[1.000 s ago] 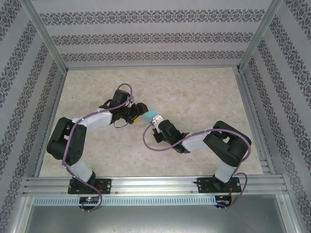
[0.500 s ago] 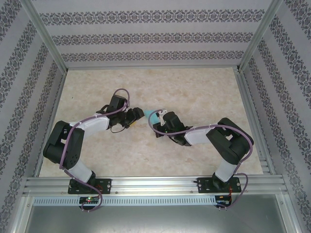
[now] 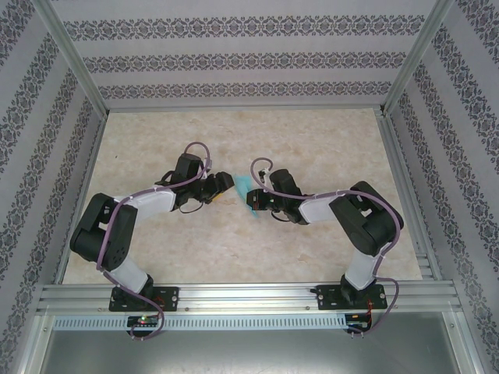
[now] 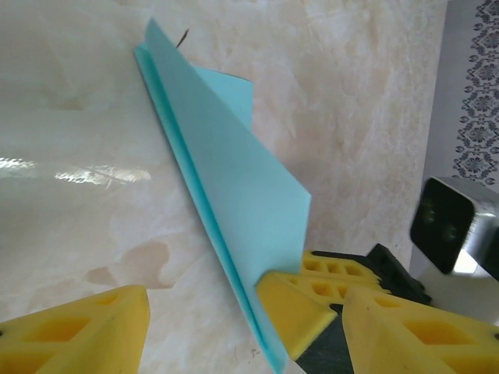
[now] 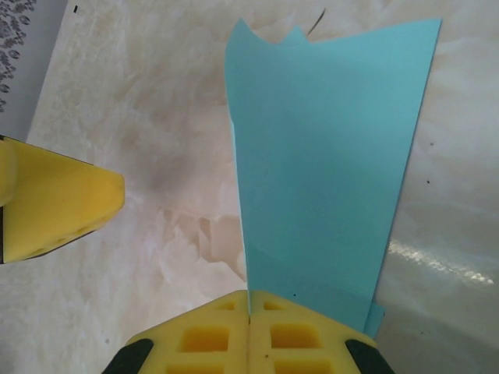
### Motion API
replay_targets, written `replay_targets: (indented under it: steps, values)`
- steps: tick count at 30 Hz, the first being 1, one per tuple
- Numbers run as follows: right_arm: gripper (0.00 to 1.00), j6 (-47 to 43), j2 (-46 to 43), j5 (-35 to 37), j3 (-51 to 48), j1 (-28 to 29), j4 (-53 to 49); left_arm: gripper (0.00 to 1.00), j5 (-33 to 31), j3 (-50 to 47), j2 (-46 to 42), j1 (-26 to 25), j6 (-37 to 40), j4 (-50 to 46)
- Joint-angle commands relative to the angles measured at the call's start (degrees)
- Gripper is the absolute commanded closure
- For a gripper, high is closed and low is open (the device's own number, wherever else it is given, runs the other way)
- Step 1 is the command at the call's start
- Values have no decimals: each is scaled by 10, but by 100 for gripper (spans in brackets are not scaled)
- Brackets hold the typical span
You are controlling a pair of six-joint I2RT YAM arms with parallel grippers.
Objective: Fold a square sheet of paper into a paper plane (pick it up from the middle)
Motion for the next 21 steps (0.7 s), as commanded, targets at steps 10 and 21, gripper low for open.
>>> replay_targets:
  steps: [10, 21]
  values:
    - [100, 121, 33, -85, -33, -35, 141, 39, 30, -2, 36, -25, 42, 100]
    - [100, 172, 38, -104, -70, -51, 198, 49, 30, 8, 67, -44, 53, 134]
